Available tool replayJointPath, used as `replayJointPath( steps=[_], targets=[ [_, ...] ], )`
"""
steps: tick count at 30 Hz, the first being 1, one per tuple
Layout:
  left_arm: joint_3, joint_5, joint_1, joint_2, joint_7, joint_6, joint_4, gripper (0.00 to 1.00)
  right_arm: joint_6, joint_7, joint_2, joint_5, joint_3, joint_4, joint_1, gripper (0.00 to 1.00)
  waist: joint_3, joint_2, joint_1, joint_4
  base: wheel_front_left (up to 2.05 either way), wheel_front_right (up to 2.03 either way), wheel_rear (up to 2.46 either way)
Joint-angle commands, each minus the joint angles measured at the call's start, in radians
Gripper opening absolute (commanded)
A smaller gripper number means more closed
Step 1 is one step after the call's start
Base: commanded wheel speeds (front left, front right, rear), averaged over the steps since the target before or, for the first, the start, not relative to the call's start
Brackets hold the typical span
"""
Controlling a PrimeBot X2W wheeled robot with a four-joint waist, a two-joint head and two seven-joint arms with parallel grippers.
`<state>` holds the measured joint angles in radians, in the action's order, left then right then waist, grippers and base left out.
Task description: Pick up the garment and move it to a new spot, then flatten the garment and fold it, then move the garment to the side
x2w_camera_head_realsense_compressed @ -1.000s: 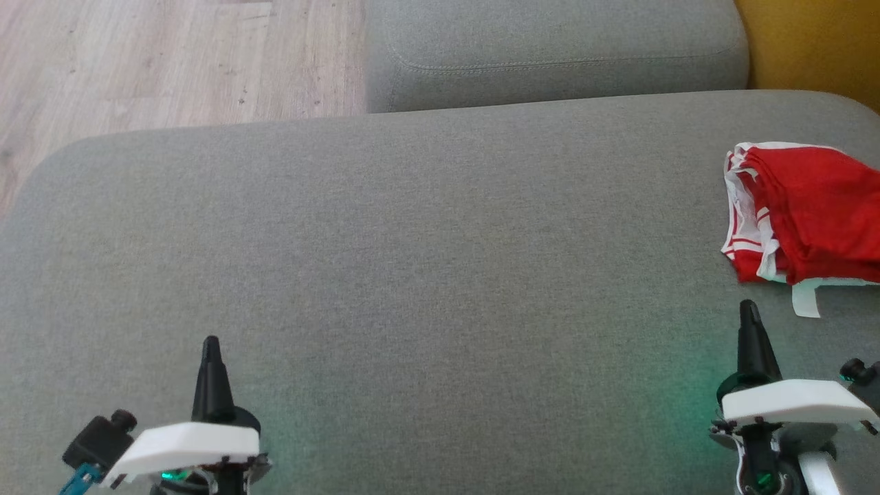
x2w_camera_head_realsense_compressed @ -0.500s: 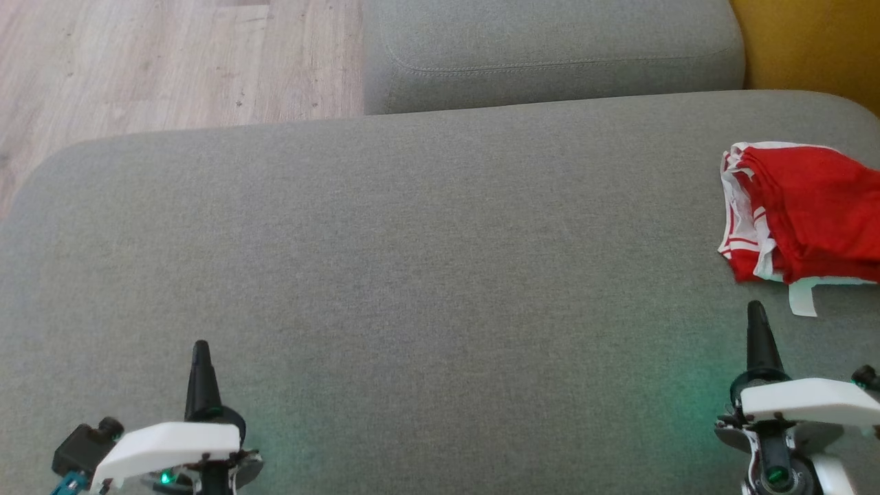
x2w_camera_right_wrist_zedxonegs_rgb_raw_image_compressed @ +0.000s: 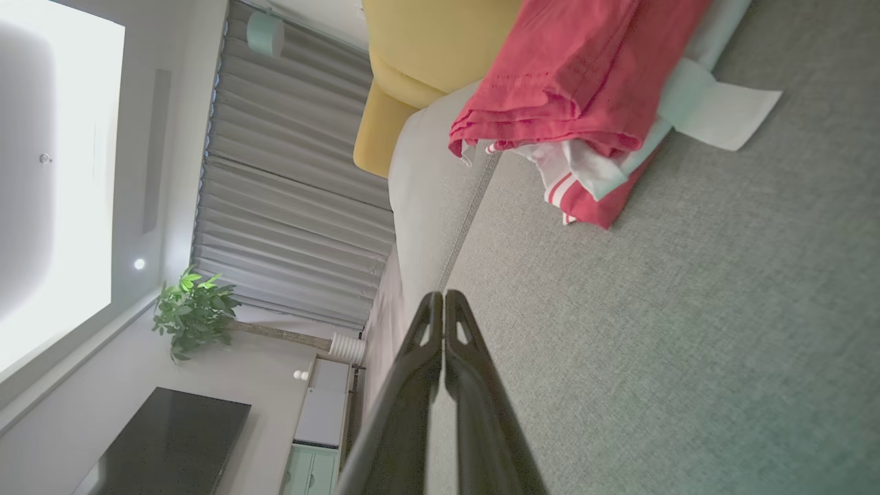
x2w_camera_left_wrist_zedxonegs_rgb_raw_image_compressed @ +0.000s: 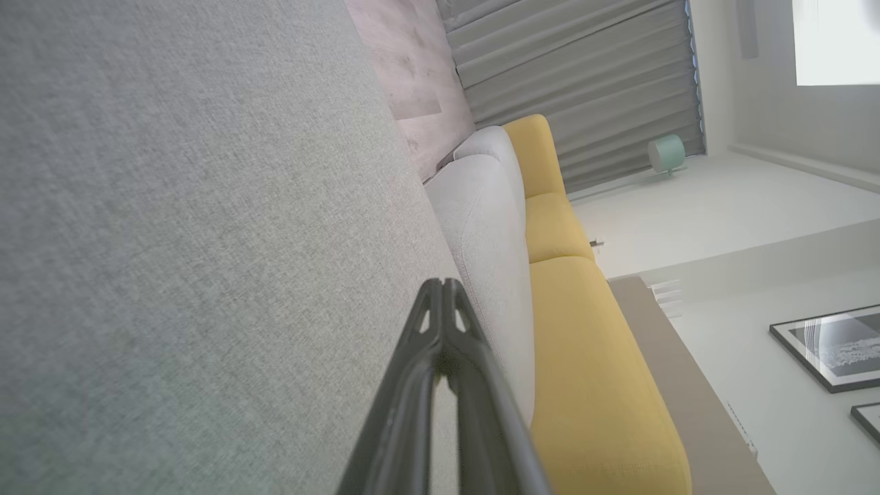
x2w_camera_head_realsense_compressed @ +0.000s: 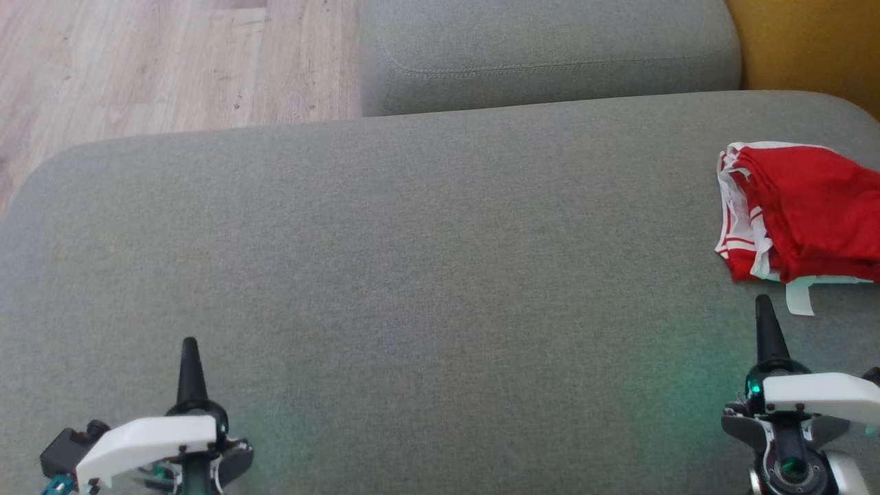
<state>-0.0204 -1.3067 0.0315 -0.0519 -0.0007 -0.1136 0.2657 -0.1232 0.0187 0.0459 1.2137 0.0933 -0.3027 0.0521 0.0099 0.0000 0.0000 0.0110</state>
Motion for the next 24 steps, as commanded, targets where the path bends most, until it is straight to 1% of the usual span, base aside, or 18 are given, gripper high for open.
replayJointPath(
  steps=[1, 24],
  targets=[
    [0.041, -0.034, 0.052, -0.015, 0.011, -0.007, -0.027, 0.0, -0.006, 0.011, 0.004, 0.042, -0.01, 0.041, 0.048, 0.0, 0.0, 0.0, 0.0, -0.001, 0.0, 0.0, 0.0],
    [0.095, -0.251, 0.069, -0.015, 0.076, -0.015, -0.023, 0.0, -0.007, 0.074, 0.004, 0.31, 0.013, 0.054, 0.054, 0.0, -0.005, 0.0, 0.0, -0.009, 0.0, 0.0, 0.0]
  ],
)
